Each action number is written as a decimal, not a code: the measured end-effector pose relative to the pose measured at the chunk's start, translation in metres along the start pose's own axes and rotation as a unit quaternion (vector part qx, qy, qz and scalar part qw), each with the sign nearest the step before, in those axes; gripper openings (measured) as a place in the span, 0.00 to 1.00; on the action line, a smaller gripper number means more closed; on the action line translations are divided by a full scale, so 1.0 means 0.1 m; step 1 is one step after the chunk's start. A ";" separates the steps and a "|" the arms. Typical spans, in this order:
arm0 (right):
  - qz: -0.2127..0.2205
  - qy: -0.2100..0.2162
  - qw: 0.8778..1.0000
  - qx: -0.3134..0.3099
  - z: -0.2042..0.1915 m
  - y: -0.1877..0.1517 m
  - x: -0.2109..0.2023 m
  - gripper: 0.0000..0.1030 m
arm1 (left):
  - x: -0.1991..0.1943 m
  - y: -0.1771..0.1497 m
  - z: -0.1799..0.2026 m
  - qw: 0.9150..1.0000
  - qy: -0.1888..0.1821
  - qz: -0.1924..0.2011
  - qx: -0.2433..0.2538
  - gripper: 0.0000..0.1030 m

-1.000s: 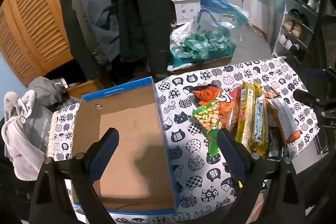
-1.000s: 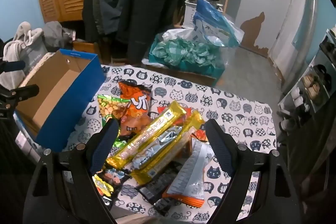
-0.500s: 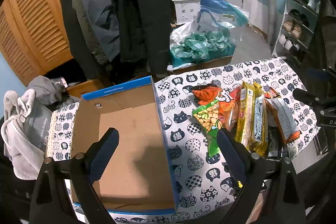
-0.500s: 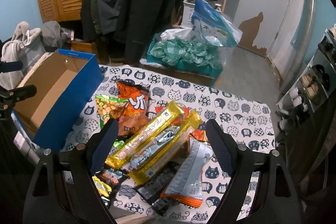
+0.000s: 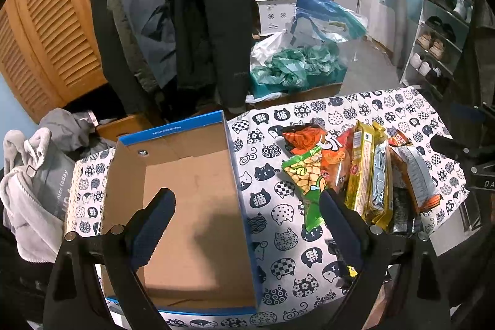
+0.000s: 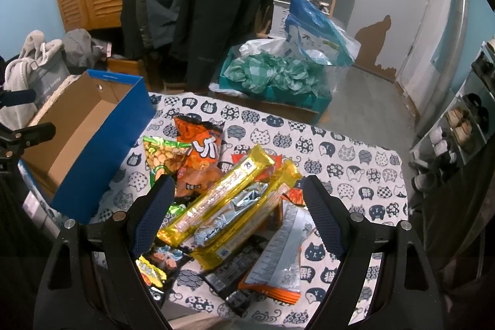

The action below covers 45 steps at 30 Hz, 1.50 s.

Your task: Organize snacks

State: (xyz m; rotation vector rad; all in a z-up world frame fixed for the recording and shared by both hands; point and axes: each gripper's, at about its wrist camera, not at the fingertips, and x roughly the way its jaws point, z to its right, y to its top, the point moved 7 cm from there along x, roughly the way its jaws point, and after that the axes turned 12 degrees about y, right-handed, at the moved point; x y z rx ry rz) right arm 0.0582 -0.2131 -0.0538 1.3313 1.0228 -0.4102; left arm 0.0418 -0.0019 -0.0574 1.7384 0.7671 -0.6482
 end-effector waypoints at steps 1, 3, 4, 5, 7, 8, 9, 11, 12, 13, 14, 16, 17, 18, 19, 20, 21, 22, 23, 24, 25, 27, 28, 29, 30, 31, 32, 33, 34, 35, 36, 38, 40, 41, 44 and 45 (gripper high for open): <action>0.000 -0.001 1.000 0.000 0.00 -0.01 0.00 0.81 | 0.01 0.00 0.00 1.000 0.000 -0.001 0.000 0.92; -0.002 0.001 1.000 0.002 0.01 -0.01 0.00 0.81 | 0.00 -0.01 0.00 1.000 0.000 -0.001 0.000 0.92; -0.002 0.002 1.000 0.003 0.01 -0.01 0.00 0.81 | 0.00 -0.01 0.00 1.000 -0.001 -0.001 -0.001 0.92; -0.002 0.003 1.000 0.005 0.02 -0.02 0.00 0.81 | 0.01 -0.01 0.00 1.000 -0.001 -0.002 -0.001 0.92; -0.003 0.002 1.000 0.006 0.03 -0.01 0.00 0.81 | 0.01 -0.01 0.00 1.000 -0.001 -0.001 -0.001 0.92; -0.002 0.002 1.000 0.006 0.03 -0.01 0.00 0.81 | 0.01 -0.01 0.00 1.000 0.000 -0.001 0.000 0.92; -0.002 0.001 1.000 0.005 0.03 -0.02 0.00 0.81 | 0.01 -0.01 0.00 1.000 -0.001 -0.002 0.000 0.92; -0.002 0.003 1.000 0.005 0.03 -0.02 0.00 0.81 | 0.00 -0.02 0.01 1.000 -0.001 -0.001 0.000 0.92; -0.002 0.002 1.000 0.005 0.03 -0.02 0.00 0.81 | 0.00 -0.02 0.01 1.000 -0.001 -0.002 0.000 0.92; -0.002 0.002 1.000 0.005 0.04 -0.02 0.00 0.81 | 0.00 -0.02 0.01 1.000 -0.001 -0.002 0.000 0.92; -0.002 0.002 1.000 0.006 0.04 -0.02 0.00 0.81 | 0.00 -0.02 0.01 1.000 -0.001 -0.002 -0.001 0.92; -0.002 0.002 1.000 0.006 0.04 -0.01 0.00 0.81 | 0.00 -0.02 0.01 1.000 -0.001 -0.002 0.000 0.92; -0.002 0.002 1.000 0.006 0.03 -0.01 0.00 0.81 | 0.00 -0.02 0.01 1.000 -0.001 -0.002 0.000 0.92; -0.002 0.002 1.000 0.006 0.03 -0.02 0.00 0.81 | 0.00 -0.02 0.01 1.000 -0.001 -0.001 0.000 0.92; -0.002 0.002 1.000 0.006 0.03 -0.02 0.00 0.81 | 0.00 -0.02 0.01 1.000 -0.001 -0.002 0.000 0.92; -0.003 0.001 1.000 0.006 0.04 -0.02 0.00 0.81 | 0.00 -0.02 0.01 1.000 -0.001 -0.002 0.000 0.92; -0.003 0.001 1.000 0.006 0.04 -0.02 0.00 0.81 | 0.00 -0.02 0.01 1.000 -0.001 -0.002 0.000 0.92; -0.003 0.001 1.000 0.006 0.04 -0.02 0.00 0.81 | 0.00 -0.02 0.01 1.000 -0.001 -0.002 0.000 0.92; -0.003 0.001 1.000 0.006 0.05 -0.02 0.00 0.81 | 0.00 -0.02 0.01 1.000 -0.001 -0.002 0.000 0.92; -0.003 0.000 1.000 0.006 0.05 -0.02 0.00 0.81 | 0.00 -0.02 0.01 1.000 0.000 -0.003 0.000 0.92; -0.003 0.000 1.000 0.006 0.05 -0.02 0.00 0.81 | 0.00 -0.03 0.01 1.000 0.000 -0.003 0.000 0.92; -0.003 0.001 1.000 0.006 0.05 -0.02 0.00 0.81 | 0.00 -0.03 0.01 1.000 0.000 -0.005 0.000 0.92; -0.003 0.000 1.000 0.005 0.05 -0.02 0.00 0.81 | 0.00 -0.04 0.02 1.000 -0.001 -0.005 0.000 0.92; -0.003 0.000 1.000 0.005 0.05 -0.02 0.00 0.81 | 0.01 -0.03 0.02 1.000 -0.001 -0.006 0.000 0.92; -0.003 0.001 1.000 0.005 0.05 -0.02 0.00 0.81 | 0.01 -0.03 0.02 1.000 0.000 -0.005 0.000 0.92; -0.003 0.001 1.000 0.005 0.05 -0.02 0.00 0.81 | 0.00 -0.04 0.02 1.000 0.000 -0.006 0.000 0.92; -0.003 0.000 1.000 0.005 0.05 -0.02 0.00 0.81 | 0.01 -0.04 0.02 1.000 0.000 -0.005 0.001 0.92; -0.003 0.000 1.000 0.005 0.05 -0.02 0.00 0.81 | 0.01 -0.03 0.01 1.000 0.000 -0.005 0.001 0.92; -0.003 0.001 1.000 0.005 0.05 -0.02 0.00 0.81 | 0.01 -0.03 0.01 1.000 0.000 -0.005 0.001 0.92; -0.004 0.001 1.000 0.005 0.05 -0.02 0.00 0.81 | 0.01 -0.04 0.01 1.000 0.000 -0.005 0.001 0.92; -0.004 0.000 1.000 0.006 0.05 -0.02 0.00 0.81 | 0.01 -0.04 0.01 1.000 0.000 -0.006 0.001 0.92; -0.004 -0.001 1.000 0.005 0.06 -0.03 0.00 0.81 | 0.02 -0.06 0.01 1.000 -0.001 -0.008 0.001 0.92; -0.005 -0.002 1.000 0.006 0.08 -0.04 -0.01 0.81 | 0.03 -0.06 0.01 1.000 -0.002 -0.009 0.001 0.92; -0.005 -0.003 1.000 0.006 0.08 -0.04 -0.02 0.81 | 0.03 -0.07 0.01 1.000 -0.002 -0.009 0.001 0.92; -0.005 -0.003 1.000 0.007 0.09 -0.04 -0.02 0.81 | 0.04 -0.08 0.01 1.000 -0.001 -0.010 0.002 0.92; -0.005 -0.002 1.000 0.006 0.09 -0.04 -0.02 0.81 | 0.05 -0.06 0.02 1.000 -0.001 -0.011 0.002 0.92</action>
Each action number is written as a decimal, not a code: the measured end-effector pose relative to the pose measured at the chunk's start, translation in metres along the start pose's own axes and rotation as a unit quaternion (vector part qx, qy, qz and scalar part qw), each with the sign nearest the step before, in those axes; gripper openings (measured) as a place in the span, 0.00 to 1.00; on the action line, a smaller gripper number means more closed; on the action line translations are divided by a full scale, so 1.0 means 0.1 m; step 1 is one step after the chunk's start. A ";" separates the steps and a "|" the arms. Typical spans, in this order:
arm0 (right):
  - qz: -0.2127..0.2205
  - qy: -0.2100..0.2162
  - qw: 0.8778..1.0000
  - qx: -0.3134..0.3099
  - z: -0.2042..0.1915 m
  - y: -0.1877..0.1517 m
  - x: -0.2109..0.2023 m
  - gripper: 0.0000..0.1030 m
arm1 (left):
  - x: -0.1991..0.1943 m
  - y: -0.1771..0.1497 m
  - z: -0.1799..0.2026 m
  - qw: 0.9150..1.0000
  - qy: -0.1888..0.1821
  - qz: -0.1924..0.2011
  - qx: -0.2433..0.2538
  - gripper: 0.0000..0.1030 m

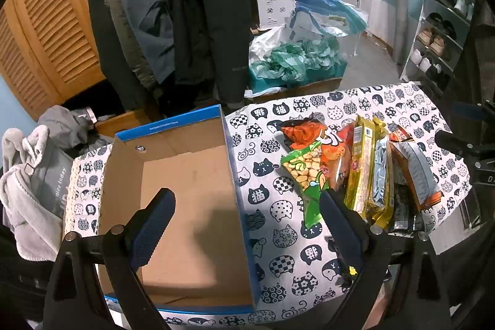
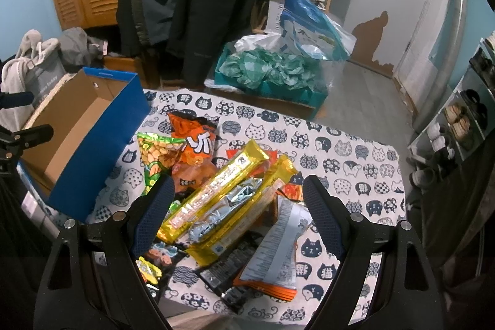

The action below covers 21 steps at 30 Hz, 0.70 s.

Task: Organize snacks
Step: 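Grasp the green peanut bag with the left tool while the right tool grasps the white-orange bag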

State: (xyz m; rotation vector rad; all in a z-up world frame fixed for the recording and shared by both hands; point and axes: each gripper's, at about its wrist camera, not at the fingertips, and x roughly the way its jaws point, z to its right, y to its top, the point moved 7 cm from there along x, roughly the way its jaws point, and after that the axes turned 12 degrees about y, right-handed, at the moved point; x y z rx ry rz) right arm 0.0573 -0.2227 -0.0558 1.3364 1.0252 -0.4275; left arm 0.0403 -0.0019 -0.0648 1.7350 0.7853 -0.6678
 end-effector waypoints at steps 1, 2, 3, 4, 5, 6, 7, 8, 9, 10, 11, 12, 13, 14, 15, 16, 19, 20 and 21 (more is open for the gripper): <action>0.000 0.000 1.000 0.000 0.00 0.00 0.00 0.81 | 0.01 0.00 0.00 1.000 0.000 -0.001 0.001 0.92; 0.000 -0.001 1.000 0.000 0.00 0.00 0.00 0.81 | 0.01 0.00 0.01 1.000 0.001 -0.002 0.001 0.92; 0.000 0.000 1.000 0.000 0.00 0.00 0.00 0.81 | 0.02 -0.01 0.01 1.000 0.001 -0.002 0.002 0.92; 0.000 0.000 1.000 0.000 0.01 0.00 0.00 0.81 | 0.03 0.01 0.02 1.000 0.002 -0.003 0.003 0.92; 0.000 -0.001 1.000 0.000 0.01 0.00 0.00 0.81 | 0.04 0.01 0.02 1.000 0.003 -0.004 0.003 0.92; 0.000 -0.002 1.000 0.001 0.01 0.00 0.00 0.81 | 0.05 0.01 0.03 1.000 0.003 -0.006 0.003 0.92; 0.000 -0.003 1.000 0.001 0.03 0.00 0.00 0.81 | 0.07 0.01 0.04 1.000 0.003 -0.007 0.004 0.92; 0.000 -0.004 1.000 0.003 0.04 -0.01 -0.01 0.81 | 0.10 0.01 0.05 1.000 0.003 -0.010 0.004 0.92; 0.000 -0.004 1.000 0.004 0.06 -0.01 -0.01 0.81 | 0.12 0.00 0.07 1.000 0.003 -0.013 0.005 0.92; 0.000 -0.006 1.000 0.004 0.07 -0.02 -0.01 0.81 | 0.15 0.00 0.08 1.000 0.002 -0.017 0.005 0.92; 0.000 -0.008 1.000 0.006 0.10 -0.03 -0.01 0.81 | 0.18 -0.01 0.10 1.000 0.002 -0.019 0.006 0.92; -0.001 -0.010 1.000 0.007 0.11 -0.04 -0.01 0.81 | 0.20 -0.02 0.12 1.000 0.004 -0.021 0.008 0.92; -0.002 -0.012 1.000 0.010 0.14 -0.05 -0.01 0.81 | 0.23 -0.03 0.13 1.000 0.006 -0.024 0.010 0.92; -0.004 -0.013 1.000 0.013 0.17 -0.06 -0.01 0.81 | 0.27 -0.04 0.15 0.999 0.008 -0.029 0.012 0.92; -0.005 -0.016 1.000 0.016 0.20 -0.07 0.00 0.81 | 0.30 -0.05 0.17 0.999 0.008 -0.033 0.013 0.92; -0.006 -0.019 1.000 0.019 0.24 -0.09 0.00 0.81 | 0.32 -0.05 0.18 0.999 0.006 -0.037 0.013 0.92; -0.012 -0.028 0.999 0.028 0.34 -0.14 0.04 0.81 | 0.38 -0.06 0.23 0.999 -0.004 -0.047 0.010 0.92; -0.015 -0.030 0.999 0.033 0.38 -0.17 0.06 0.81 | 0.39 -0.06 0.25 0.999 -0.007 -0.050 0.008 0.92; -0.019 -0.033 0.999 0.037 0.42 -0.20 0.08 0.81 | 0.41 -0.06 0.27 0.999 -0.011 -0.052 0.007 0.92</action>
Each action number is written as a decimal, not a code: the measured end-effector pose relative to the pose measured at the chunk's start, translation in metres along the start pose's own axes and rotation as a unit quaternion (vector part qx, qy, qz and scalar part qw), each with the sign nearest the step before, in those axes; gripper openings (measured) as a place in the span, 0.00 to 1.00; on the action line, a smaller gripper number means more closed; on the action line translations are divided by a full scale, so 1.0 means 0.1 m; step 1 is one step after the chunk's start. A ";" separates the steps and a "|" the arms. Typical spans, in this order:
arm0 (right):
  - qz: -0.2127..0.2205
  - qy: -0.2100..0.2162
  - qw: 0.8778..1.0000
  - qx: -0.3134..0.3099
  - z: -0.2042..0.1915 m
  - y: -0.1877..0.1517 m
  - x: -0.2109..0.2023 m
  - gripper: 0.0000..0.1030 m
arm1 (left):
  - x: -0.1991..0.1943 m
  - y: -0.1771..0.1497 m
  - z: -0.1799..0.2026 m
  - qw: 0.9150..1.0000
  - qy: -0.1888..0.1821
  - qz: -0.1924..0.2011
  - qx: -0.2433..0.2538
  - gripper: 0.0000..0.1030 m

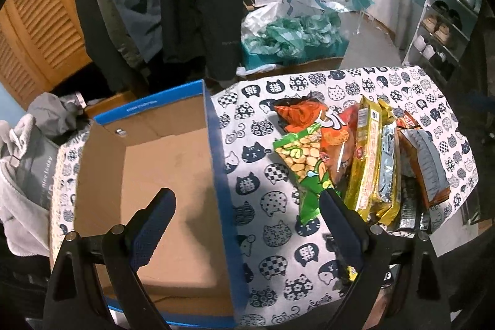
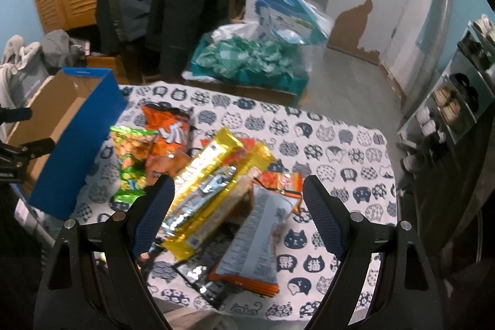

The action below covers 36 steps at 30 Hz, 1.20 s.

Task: Organize snacks
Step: 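Grasp the green peanut bag with the left tool while the right tool grasps the white-orange bag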

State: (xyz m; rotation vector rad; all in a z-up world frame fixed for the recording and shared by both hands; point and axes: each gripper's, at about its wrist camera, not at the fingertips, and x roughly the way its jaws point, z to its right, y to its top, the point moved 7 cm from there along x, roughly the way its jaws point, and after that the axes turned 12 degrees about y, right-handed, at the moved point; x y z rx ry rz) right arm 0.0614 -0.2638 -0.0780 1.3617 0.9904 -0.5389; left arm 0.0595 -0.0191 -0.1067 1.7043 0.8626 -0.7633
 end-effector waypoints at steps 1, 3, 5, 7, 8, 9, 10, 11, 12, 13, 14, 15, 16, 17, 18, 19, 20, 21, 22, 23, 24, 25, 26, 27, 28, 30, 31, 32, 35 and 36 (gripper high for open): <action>-0.006 -0.003 1.000 0.005 0.05 -0.04 0.03 0.81 | 0.01 0.00 0.02 1.000 -0.002 -0.002 0.000 0.92; -0.017 -0.007 1.000 0.014 0.14 -0.11 0.11 0.81 | 0.06 0.01 0.08 1.000 -0.007 -0.008 0.003 0.92; -0.031 -0.014 0.999 0.024 0.24 -0.18 0.19 0.81 | 0.12 0.00 0.17 1.000 -0.012 -0.019 0.015 0.92; -0.041 -0.013 0.998 0.035 0.31 -0.24 0.25 0.81 | 0.18 0.00 0.24 0.999 -0.012 -0.027 0.019 0.92; -0.046 -0.011 0.998 0.042 0.35 -0.27 0.28 0.81 | 0.22 0.00 0.29 0.999 -0.017 -0.034 0.018 0.92; -0.050 -0.010 0.998 0.047 0.38 -0.30 0.32 0.81 | 0.25 0.00 0.32 0.999 -0.021 -0.040 0.018 0.92; -0.056 -0.010 0.997 0.054 0.42 -0.33 0.37 0.81 | 0.30 0.00 0.36 0.998 -0.024 -0.048 0.017 0.92; -0.060 -0.010 0.997 0.057 0.46 -0.36 0.41 0.81 | 0.34 0.00 0.39 0.998 -0.025 -0.053 0.016 0.92; -0.065 -0.009 0.996 0.061 0.48 -0.38 0.45 0.81 | 0.38 0.00 0.42 0.998 -0.026 -0.058 0.016 0.92; -0.068 -0.008 0.996 0.063 0.50 -0.41 0.49 0.81 | 0.42 0.00 0.46 0.997 -0.027 -0.064 0.015 0.92; -0.074 -0.008 0.995 0.067 0.52 -0.44 0.54 0.81 | 0.48 -0.01 0.50 0.997 -0.029 -0.072 0.014 0.92; -0.080 -0.008 0.994 0.068 0.54 -0.47 0.58 0.81 | 0.52 -0.01 0.53 0.996 -0.031 -0.079 0.013 0.92; -0.087 -0.006 0.994 0.071 0.56 -0.51 0.64 0.81 | 0.56 -0.02 0.56 0.996 -0.032 -0.085 0.012 0.92; -0.092 -0.005 0.993 0.074 0.56 -0.54 0.67 0.81 | 0.60 -0.02 0.59 0.995 -0.033 -0.092 0.010 0.92; -0.098 -0.004 0.992 0.076 0.57 -0.57 0.72 0.81 | 0.65 -0.03 0.61 0.995 -0.033 -0.098 0.009 0.92; -0.106 -0.001 0.991 0.079 0.58 -0.61 0.77 0.81 | 0.69 -0.03 0.64 0.994 -0.034 -0.105 0.007 0.92; -0.111 0.000 0.990 0.082 0.59 -0.63 0.81 0.81 | 0.74 -0.04 0.66 0.993 -0.035 -0.111 0.004 0.92; -0.116 0.001 0.990 0.084 0.60 -0.65 0.84 0.81 | 0.79 -0.05 0.67 0.993 -0.035 -0.116 0.003 0.92; -0.120 0.002 0.989 0.086 0.61 -0.68 0.87 0.81 | 0.84 -0.05 0.69 0.992 -0.036 -0.124 0.000 0.92; -0.124 0.003 0.988 0.087 0.62 -0.70 0.91 0.81 | 0.88 -0.06 0.70 0.991 -0.036 -0.129 -0.003 0.92; -0.127 0.004 0.988 0.089 0.64 -0.72 0.94 0.81 | 0.92 -0.06 0.72 0.990 -0.038 -0.135 -0.008 0.92; -0.130 0.005 0.987 0.092 0.65 -0.73 0.97 0.81 | 0.96 -0.06 0.73 0.989 -0.040 -0.141 -0.011 0.92; -0.133 0.009 0.986 0.096 0.66 -0.75 1.00 0.81 | 1.00 -0.06 0.74 0.988 -0.043 -0.146 -0.017 0.92; -0.137 0.013 0.985 0.101 0.67 -0.77 1.03 0.81 | 1.04 -0.06 0.76 0.987 -0.045 -0.150 -0.021 0.92; -0.140 0.018 0.984 0.106 0.68 -0.79 1.06 0.81 | 1.08 -0.05 0.78 0.987 -0.047 -0.152 -0.023 0.92; -0.148 0.025 0.982 0.111 0.69 -0.81 1.11 0.81 | 1.15 -0.04 0.83 0.986 -0.048 -0.158 -0.024 0.92; -0.150 0.027 0.982 0.112 0.70 -0.83 1.14 0.81 | 1.18 -0.03 0.85 0.986 -0.047 -0.160 -0.024 0.92; -0.153 0.028 0.981 0.113 0.69 -0.84 1.16 0.81 | 1.22 -0.03 0.88 0.985 -0.047 -0.162 -0.023 0.92; -0.159 0.033 0.980 0.112 0.69 -0.88 1.22 0.70 | 1.30 -0.04 0.93 0.984 -0.053 -0.166 -0.022 0.92; -0.163 0.037 0.979 0.114 0.68 -0.90 1.24 0.61 | 1.31 -0.04 0.94 0.984 -0.059 -0.166 -0.022 0.92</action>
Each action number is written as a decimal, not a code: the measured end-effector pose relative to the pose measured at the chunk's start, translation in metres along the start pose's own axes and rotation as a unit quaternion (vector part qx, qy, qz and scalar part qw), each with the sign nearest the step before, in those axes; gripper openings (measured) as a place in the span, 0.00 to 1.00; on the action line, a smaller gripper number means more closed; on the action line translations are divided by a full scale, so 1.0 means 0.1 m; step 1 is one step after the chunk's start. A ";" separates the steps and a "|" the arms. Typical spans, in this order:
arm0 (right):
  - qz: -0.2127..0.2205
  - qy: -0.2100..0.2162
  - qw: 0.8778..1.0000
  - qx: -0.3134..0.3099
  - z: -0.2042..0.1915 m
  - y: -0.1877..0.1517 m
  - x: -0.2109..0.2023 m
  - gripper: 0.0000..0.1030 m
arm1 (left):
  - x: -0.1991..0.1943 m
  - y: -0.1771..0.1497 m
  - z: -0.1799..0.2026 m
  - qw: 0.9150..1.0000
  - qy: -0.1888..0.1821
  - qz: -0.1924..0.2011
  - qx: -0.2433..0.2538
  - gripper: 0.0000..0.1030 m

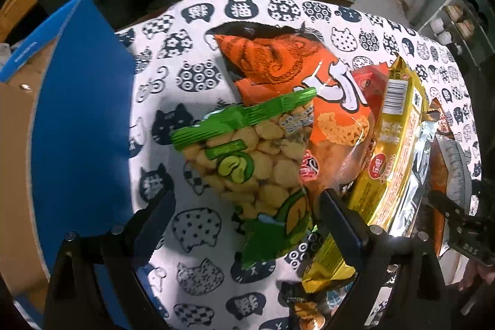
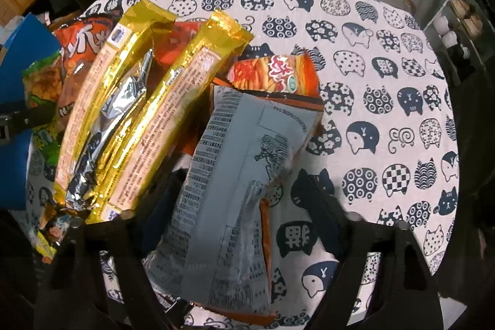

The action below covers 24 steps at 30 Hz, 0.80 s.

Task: Organize snacks
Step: 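Grasp the green peanut bag with the left tool while the right tool grasps the white-orange bag, then carry both bags over the cardboard box and open both tools to drop them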

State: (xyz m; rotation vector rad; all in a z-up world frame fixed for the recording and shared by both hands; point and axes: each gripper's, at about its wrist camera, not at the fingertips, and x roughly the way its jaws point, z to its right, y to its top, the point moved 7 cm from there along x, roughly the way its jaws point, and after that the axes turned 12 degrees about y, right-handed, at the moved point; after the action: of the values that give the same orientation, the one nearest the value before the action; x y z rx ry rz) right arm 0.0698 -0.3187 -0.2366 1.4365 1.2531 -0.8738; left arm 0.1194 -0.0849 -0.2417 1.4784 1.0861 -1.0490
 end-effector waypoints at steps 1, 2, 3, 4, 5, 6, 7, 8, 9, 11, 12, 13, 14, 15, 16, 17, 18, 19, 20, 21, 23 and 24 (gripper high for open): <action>-0.002 0.000 1.000 0.001 0.01 -0.01 0.02 0.58 | 0.01 0.01 0.01 1.000 -0.005 0.001 0.000 0.87; -0.002 0.002 1.000 0.002 0.01 -0.01 0.04 0.57 | 0.02 0.01 0.02 1.000 -0.016 0.002 -0.003 0.81; -0.001 0.005 1.000 0.003 0.01 -0.02 0.03 0.51 | 0.01 0.01 0.03 1.000 -0.027 0.001 -0.005 0.75; 0.000 0.007 1.000 0.004 0.01 -0.02 0.03 0.43 | 0.01 0.01 0.03 0.999 -0.042 -0.001 -0.009 0.62; 0.004 0.007 1.000 0.004 0.01 -0.02 0.00 0.39 | 0.01 0.00 0.04 0.998 -0.056 -0.006 -0.013 0.45; 0.006 0.007 1.000 0.004 0.01 -0.02 -0.02 0.36 | 0.00 0.00 0.04 0.998 -0.063 -0.009 -0.015 0.42; 0.008 0.009 1.000 0.003 0.02 -0.02 -0.05 0.32 | 0.00 -0.01 0.03 0.998 -0.066 -0.009 -0.014 0.42; 0.010 0.010 1.000 0.002 0.02 -0.01 -0.07 0.32 | -0.01 -0.01 0.02 0.998 -0.063 -0.005 -0.012 0.41; 0.012 0.011 1.000 0.002 0.02 -0.01 -0.09 0.32 | -0.01 -0.02 0.02 0.998 -0.061 -0.002 -0.012 0.41; 0.015 0.011 1.000 -0.001 0.01 -0.01 -0.14 0.31 | -0.04 -0.04 0.01 0.998 -0.059 0.002 -0.006 0.40; 0.017 0.011 1.000 -0.004 0.00 -0.02 -0.17 0.31 | -0.05 -0.04 0.02 0.998 -0.061 0.006 -0.006 0.40; 0.018 0.009 1.000 -0.006 0.00 -0.01 -0.20 0.30 | -0.08 -0.05 0.02 0.998 -0.059 0.010 -0.004 0.40; 0.021 0.008 1.000 -0.007 -0.01 0.00 -0.23 0.30 | -0.12 -0.07 0.01 0.998 -0.056 0.016 -0.001 0.40; 0.024 0.007 1.000 -0.007 -0.02 0.01 -0.26 0.30 | -0.16 -0.07 0.00 0.999 -0.049 0.022 0.004 0.40; 0.028 0.006 1.000 -0.008 -0.03 0.00 -0.30 0.30 | -0.19 -0.08 0.00 0.999 -0.044 0.026 0.008 0.40; 0.033 0.005 0.999 -0.011 -0.05 0.00 -0.34 0.30 | -0.22 -0.08 -0.01 0.999 -0.039 0.033 0.013 0.40; 0.037 0.004 0.999 -0.014 -0.07 0.01 -0.36 0.30 | -0.25 -0.08 -0.01 0.998 -0.036 0.038 0.017 0.40; 0.042 0.003 0.999 -0.016 -0.09 0.02 -0.40 0.30 | -0.28 -0.08 -0.01 0.998 -0.032 0.043 0.021 0.40; 0.047 0.003 0.999 -0.019 -0.11 0.03 -0.44 0.30 | -0.32 -0.09 -0.03 0.998 -0.029 0.047 0.024 0.40; 0.052 0.004 0.998 -0.022 -0.14 0.04 -0.47 0.30 | -0.36 -0.10 -0.04 0.998 -0.025 0.052 0.029 0.40; 0.063 0.002 0.998 -0.029 -0.18 0.06 -0.56 0.30 | -0.44 -0.12 -0.05 0.997 -0.014 0.063 0.038 0.40; 0.067 -0.002 0.997 -0.034 -0.19 0.07 -0.59 0.30 | -0.47 -0.13 -0.06 0.997 -0.010 0.068 0.042 0.40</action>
State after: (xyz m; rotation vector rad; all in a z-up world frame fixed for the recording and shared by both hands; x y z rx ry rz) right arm 0.0626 -0.3148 -0.1746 1.4467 1.1585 -0.7367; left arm 0.0969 -0.0832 -0.1977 1.5835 0.9241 -1.0222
